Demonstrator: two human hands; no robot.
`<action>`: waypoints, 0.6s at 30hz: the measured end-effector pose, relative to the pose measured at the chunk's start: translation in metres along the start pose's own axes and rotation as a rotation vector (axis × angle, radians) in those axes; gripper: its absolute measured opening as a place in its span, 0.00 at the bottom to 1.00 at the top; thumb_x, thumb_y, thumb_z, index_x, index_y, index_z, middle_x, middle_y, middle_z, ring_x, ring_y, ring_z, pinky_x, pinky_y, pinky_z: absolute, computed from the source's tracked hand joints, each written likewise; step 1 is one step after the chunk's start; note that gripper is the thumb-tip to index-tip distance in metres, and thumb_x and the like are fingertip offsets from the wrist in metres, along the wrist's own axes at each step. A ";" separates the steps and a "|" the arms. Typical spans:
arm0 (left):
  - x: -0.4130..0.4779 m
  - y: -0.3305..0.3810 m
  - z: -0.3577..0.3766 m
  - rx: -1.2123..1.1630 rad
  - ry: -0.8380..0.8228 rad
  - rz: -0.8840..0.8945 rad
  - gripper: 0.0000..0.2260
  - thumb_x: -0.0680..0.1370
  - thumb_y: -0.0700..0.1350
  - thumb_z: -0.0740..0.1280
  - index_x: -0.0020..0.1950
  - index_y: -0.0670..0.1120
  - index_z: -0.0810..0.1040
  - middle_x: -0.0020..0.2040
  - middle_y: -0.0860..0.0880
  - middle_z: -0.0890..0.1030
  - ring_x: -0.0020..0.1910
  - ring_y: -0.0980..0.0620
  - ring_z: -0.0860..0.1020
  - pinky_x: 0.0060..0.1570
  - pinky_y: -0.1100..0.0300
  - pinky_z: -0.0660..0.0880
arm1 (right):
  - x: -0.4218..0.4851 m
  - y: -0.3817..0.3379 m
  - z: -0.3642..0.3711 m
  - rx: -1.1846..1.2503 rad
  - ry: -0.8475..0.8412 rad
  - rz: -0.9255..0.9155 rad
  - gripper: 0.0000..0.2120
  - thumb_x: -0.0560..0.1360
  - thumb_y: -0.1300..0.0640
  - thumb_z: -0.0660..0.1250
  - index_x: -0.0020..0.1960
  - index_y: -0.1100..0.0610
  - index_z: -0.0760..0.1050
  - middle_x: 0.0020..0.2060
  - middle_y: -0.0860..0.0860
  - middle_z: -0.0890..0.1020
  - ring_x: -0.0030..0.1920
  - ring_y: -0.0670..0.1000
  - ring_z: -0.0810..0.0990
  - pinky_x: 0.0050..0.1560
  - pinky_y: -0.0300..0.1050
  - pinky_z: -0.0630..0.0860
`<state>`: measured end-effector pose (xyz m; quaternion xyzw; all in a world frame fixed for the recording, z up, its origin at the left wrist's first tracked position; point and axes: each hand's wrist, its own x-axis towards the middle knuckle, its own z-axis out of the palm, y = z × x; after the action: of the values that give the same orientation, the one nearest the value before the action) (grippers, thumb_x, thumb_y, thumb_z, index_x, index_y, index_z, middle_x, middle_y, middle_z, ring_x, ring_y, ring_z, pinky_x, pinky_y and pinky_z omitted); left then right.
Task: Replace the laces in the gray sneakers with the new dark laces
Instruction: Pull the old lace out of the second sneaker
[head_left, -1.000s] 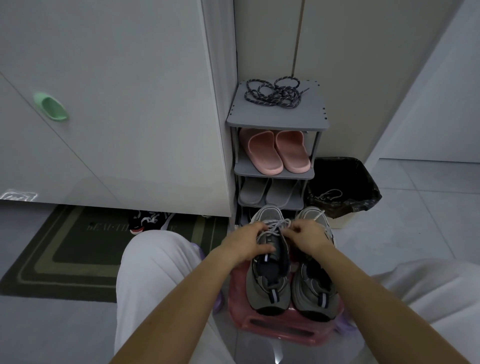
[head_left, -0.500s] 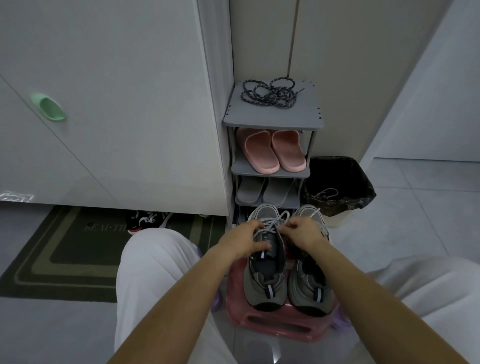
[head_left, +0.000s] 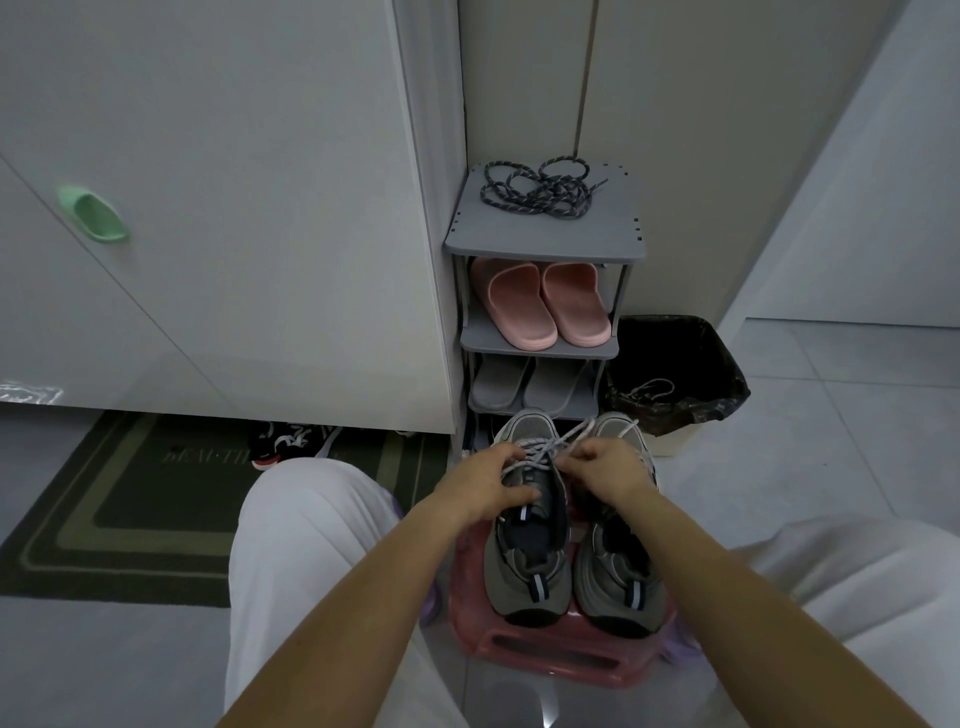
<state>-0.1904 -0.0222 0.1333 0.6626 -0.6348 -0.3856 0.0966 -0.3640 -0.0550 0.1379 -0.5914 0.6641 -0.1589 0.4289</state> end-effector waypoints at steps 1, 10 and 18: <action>0.000 0.000 0.000 0.004 0.003 0.001 0.27 0.73 0.55 0.71 0.69 0.52 0.68 0.67 0.50 0.73 0.64 0.51 0.73 0.62 0.58 0.70 | 0.002 0.002 0.002 -0.006 0.017 0.013 0.11 0.75 0.54 0.68 0.46 0.63 0.80 0.37 0.54 0.79 0.35 0.49 0.74 0.33 0.33 0.70; -0.001 -0.003 -0.001 -0.017 0.003 0.020 0.27 0.73 0.54 0.71 0.70 0.52 0.68 0.67 0.50 0.74 0.63 0.51 0.73 0.62 0.58 0.70 | 0.011 0.003 0.000 0.486 0.125 0.188 0.12 0.80 0.55 0.59 0.46 0.63 0.73 0.41 0.59 0.83 0.34 0.50 0.81 0.32 0.41 0.80; -0.002 -0.002 -0.001 -0.019 0.004 0.022 0.27 0.73 0.55 0.71 0.70 0.52 0.68 0.67 0.50 0.74 0.64 0.52 0.72 0.62 0.59 0.69 | 0.010 0.003 0.005 0.403 0.086 0.184 0.10 0.81 0.58 0.55 0.50 0.64 0.71 0.35 0.55 0.81 0.28 0.46 0.80 0.32 0.41 0.79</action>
<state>-0.1883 -0.0207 0.1336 0.6552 -0.6382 -0.3894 0.1085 -0.3615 -0.0621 0.1285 -0.4235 0.6878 -0.2736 0.5222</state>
